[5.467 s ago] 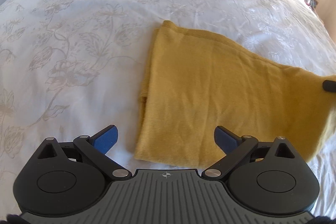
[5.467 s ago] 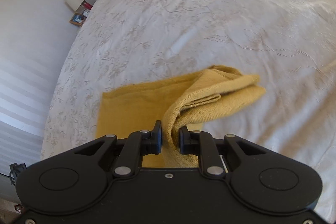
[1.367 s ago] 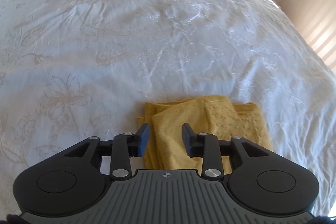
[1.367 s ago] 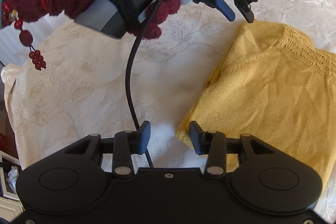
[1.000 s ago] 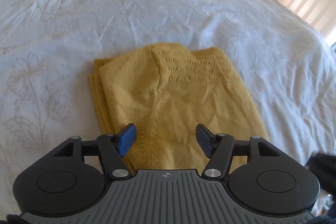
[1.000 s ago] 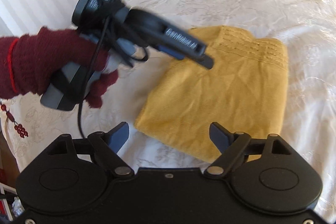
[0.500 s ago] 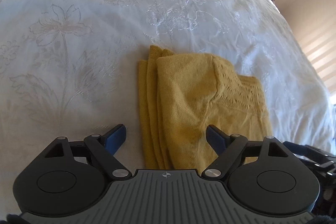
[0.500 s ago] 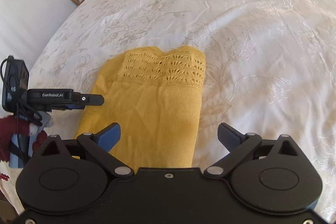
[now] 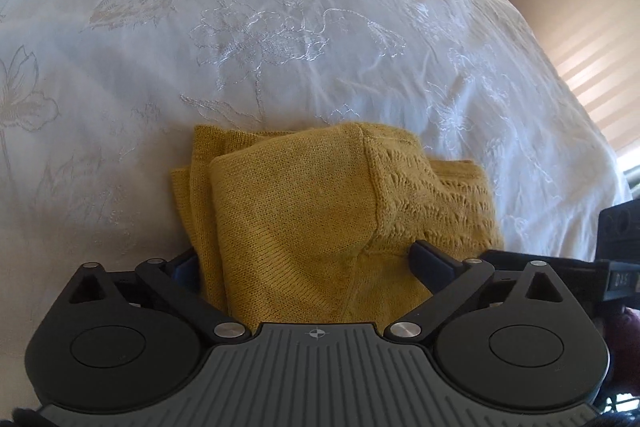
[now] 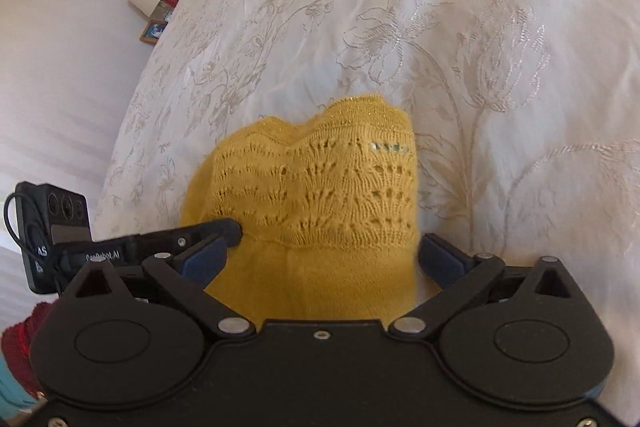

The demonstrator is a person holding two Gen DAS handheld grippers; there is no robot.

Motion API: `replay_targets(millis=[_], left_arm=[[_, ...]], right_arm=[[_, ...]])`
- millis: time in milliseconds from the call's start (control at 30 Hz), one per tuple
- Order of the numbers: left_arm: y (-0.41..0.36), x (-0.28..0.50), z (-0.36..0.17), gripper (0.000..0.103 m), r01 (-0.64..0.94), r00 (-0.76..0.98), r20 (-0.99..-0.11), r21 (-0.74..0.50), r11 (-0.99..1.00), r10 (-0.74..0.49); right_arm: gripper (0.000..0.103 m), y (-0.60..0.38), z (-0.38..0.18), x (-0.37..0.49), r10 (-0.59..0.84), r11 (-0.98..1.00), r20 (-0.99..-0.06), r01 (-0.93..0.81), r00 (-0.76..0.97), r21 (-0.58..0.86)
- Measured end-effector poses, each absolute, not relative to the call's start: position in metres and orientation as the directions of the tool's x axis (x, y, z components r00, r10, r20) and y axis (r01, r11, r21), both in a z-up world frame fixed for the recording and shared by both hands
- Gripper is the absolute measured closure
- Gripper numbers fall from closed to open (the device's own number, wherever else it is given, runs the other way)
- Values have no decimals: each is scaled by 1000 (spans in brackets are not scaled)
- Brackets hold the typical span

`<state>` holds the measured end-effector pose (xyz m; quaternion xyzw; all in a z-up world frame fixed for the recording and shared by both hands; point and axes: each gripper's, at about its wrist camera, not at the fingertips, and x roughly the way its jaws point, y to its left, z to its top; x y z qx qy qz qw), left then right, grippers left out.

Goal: Fold small clothes

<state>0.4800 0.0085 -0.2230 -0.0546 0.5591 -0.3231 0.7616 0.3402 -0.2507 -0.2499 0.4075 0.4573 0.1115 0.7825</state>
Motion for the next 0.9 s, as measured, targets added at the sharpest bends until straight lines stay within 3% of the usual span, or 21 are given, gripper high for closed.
replay_targets(millis=[67, 100, 133, 167, 233, 333, 533, 900], left_arm=[[12, 479, -222, 4, 426, 174, -809, -452, 784, -561], [15, 478, -222, 15, 421, 183, -806, -453, 786, -563], [19, 478, -220, 41, 411, 202, -802, -451, 792, -561], [22, 478, -218, 54, 399, 213, -799, -454, 796, -562], [26, 477, -216, 74, 376, 207, -785, -487, 788, -584], [20, 465, -199, 79, 436, 251, -783, -434, 789, -569], [18, 426, -147, 80, 511, 335, -710, -415, 753, -619], [12, 327, -61, 81, 656, 398, -583, -359, 664, -709]], right_arm=[[1, -252, -249, 341, 552, 634, -629, 214, 548, 743], [15, -252, -248, 341, 553, 638, -635, 217, 540, 739], [31, -250, -247, 343, 546, 655, -655, 221, 523, 722], [56, -248, -244, 343, 528, 682, -674, 215, 516, 699], [61, -240, -233, 341, 497, 732, -692, 175, 523, 658], [64, -224, -205, 337, 424, 818, -727, 117, 540, 564], [66, -197, -141, 304, 374, 877, -681, 0, 630, 481], [66, -186, -61, 218, 329, 879, -575, -20, 749, 477]])
